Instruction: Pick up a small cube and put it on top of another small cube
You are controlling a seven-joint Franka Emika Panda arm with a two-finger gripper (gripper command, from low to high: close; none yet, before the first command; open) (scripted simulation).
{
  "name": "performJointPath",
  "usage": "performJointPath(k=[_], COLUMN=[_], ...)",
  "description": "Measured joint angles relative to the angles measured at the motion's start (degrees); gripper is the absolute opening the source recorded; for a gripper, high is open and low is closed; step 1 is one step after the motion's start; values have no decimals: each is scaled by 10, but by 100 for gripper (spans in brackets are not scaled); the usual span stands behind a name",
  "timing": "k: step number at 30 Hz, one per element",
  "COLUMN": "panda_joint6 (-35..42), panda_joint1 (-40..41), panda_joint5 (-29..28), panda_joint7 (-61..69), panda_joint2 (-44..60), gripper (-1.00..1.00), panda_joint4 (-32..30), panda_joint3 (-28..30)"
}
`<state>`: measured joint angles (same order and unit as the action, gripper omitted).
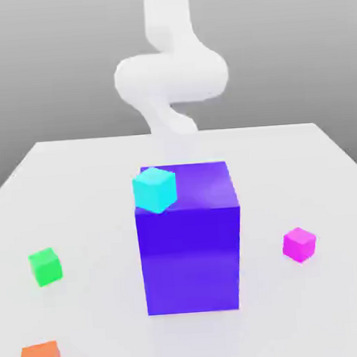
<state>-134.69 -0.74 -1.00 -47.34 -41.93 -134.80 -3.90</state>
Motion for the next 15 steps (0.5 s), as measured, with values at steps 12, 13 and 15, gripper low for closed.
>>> performJointPath(k=[12,13,15], panda_joint6=[-141,-152,-175], panda_joint1=[-42,-46,-56], panda_joint5=[-41,-43,-47], panda_joint7=[-67,-71,-80], panda_joint2=[201,218,250], gripper=[0,0,0], panda_joint4=[-146,-158,-182], panda_joint3=[-152,-162,-179])
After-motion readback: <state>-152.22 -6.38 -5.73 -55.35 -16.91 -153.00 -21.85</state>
